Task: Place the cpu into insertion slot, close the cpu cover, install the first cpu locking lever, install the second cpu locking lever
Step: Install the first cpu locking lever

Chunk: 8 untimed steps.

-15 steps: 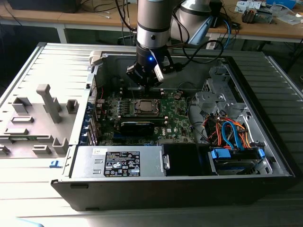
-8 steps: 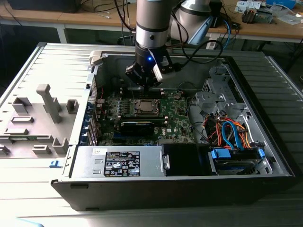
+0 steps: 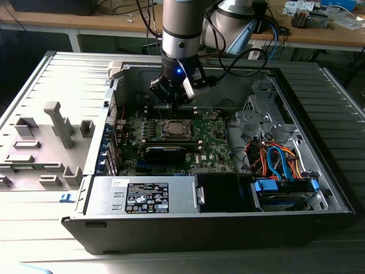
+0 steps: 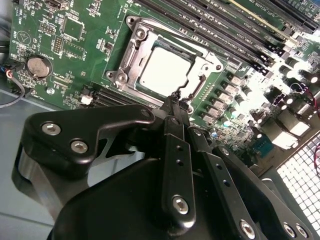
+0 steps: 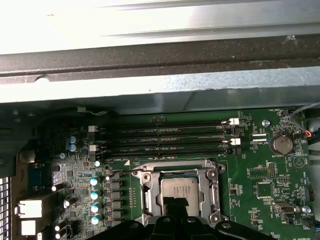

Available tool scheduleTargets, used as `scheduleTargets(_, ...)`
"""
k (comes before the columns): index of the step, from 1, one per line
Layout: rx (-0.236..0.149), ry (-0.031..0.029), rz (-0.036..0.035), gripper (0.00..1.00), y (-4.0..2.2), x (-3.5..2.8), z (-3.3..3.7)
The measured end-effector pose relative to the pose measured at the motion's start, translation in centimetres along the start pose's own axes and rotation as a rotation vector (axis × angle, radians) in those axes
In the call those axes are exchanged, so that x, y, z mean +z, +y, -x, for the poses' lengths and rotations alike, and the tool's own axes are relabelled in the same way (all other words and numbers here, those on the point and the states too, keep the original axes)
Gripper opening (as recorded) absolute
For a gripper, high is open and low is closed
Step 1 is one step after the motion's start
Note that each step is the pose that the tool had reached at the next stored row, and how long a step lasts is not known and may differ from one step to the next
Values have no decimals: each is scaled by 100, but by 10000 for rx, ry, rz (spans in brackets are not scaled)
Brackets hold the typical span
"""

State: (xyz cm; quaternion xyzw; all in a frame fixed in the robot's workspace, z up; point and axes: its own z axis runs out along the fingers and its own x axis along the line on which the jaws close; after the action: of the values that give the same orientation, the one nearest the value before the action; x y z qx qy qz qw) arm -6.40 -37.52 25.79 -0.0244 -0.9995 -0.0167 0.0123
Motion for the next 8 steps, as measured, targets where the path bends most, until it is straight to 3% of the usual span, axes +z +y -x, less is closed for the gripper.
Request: scheduleTargets(8, 1, 0, -1, 11, -1, 0, -28)
